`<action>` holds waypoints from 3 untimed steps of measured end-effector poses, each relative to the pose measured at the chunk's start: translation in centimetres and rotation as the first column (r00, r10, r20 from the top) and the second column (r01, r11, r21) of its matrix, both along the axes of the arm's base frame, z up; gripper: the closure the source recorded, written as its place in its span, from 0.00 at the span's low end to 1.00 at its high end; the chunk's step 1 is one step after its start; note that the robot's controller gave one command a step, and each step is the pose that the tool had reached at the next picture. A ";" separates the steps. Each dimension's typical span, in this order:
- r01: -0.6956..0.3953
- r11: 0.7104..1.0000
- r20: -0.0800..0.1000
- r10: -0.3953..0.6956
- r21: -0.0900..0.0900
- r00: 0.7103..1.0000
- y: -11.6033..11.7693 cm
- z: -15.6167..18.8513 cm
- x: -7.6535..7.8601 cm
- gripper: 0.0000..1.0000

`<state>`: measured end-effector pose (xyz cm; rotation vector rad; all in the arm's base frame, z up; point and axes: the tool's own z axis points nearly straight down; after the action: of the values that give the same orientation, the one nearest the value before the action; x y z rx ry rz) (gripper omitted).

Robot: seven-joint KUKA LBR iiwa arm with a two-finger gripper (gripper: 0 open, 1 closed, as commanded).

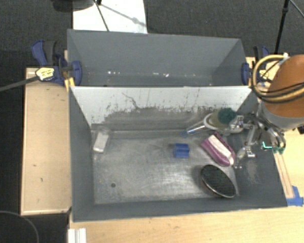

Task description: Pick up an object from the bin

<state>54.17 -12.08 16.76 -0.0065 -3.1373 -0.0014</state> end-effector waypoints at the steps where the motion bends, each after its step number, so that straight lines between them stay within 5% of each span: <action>1: 0.107 0.994 0.035 -0.107 -0.003 0.994 0.2 -7.5 -2.5 0.00; 2: 0.483 0.875 0.010 -0.483 0.001 0.875 0.8 -6.6 -0.7 0.00; 3: 0.703 0.711 0.004 -0.703 0.001 0.711 1.4 -6.5 -0.2 0.00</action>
Offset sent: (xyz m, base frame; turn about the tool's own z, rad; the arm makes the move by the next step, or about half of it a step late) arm -0.0398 0.0039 -0.0976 0.1141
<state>53.99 -10.66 10.27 -1.2008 -2.9035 -0.0036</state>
